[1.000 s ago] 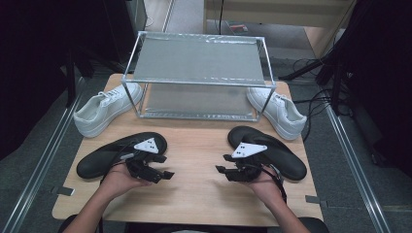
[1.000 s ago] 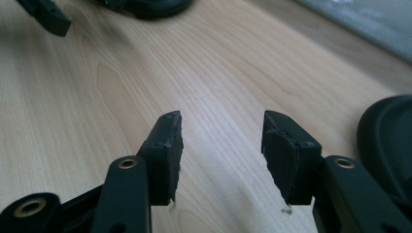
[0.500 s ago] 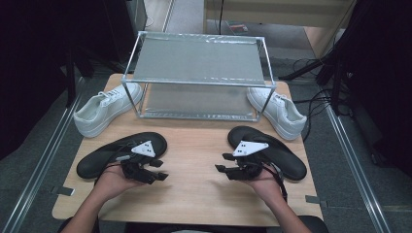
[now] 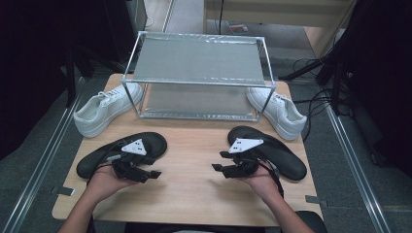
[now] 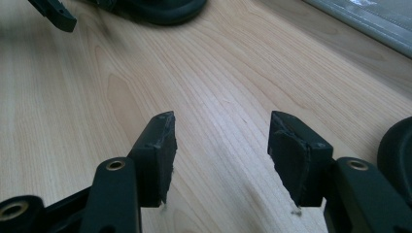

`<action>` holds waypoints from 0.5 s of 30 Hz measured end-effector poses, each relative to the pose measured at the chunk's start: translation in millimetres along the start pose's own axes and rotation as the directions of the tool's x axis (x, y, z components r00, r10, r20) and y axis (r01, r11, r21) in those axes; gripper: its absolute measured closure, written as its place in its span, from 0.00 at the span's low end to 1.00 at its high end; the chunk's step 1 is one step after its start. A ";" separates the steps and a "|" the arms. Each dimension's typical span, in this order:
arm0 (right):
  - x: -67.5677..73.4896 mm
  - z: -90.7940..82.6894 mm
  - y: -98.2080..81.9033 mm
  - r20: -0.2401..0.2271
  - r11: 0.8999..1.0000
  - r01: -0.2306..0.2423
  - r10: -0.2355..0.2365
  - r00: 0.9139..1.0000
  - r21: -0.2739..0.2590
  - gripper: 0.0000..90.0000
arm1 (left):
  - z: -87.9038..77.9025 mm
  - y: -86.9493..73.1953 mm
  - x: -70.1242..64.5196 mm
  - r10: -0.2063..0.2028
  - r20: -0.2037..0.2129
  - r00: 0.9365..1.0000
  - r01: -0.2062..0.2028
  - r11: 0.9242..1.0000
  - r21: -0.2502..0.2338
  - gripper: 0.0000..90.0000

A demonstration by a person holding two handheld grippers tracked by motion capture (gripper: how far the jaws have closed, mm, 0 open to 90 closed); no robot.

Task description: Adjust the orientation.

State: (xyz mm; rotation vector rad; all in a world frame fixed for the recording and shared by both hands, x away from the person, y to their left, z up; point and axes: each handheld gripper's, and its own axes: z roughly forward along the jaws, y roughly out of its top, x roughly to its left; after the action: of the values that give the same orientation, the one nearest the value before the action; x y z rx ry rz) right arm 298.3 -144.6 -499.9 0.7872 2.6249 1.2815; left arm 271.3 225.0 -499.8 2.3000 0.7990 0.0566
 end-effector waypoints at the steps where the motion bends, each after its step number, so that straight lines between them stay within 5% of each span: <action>1: 0.0 0.5 0.4 -0.003 1.000 -0.007 0.007 1.000 0.000 0.49 | -2.3 -1.1 0.7 -0.006 -0.008 1.000 0.006 1.000 -0.001 0.46; 15: -1.7 6.6 4.5 -0.050 1.000 -0.025 0.025 0.998 0.011 0.43 | -21.8 -13.5 9.5 -0.060 -0.059 0.996 0.059 0.998 -0.011 0.47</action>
State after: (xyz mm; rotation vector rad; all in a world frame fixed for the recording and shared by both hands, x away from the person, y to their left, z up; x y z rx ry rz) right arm 303.7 -138.5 -500.8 0.8026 2.6704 1.3121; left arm 266.4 251.1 -493.3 2.2731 0.8948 0.1023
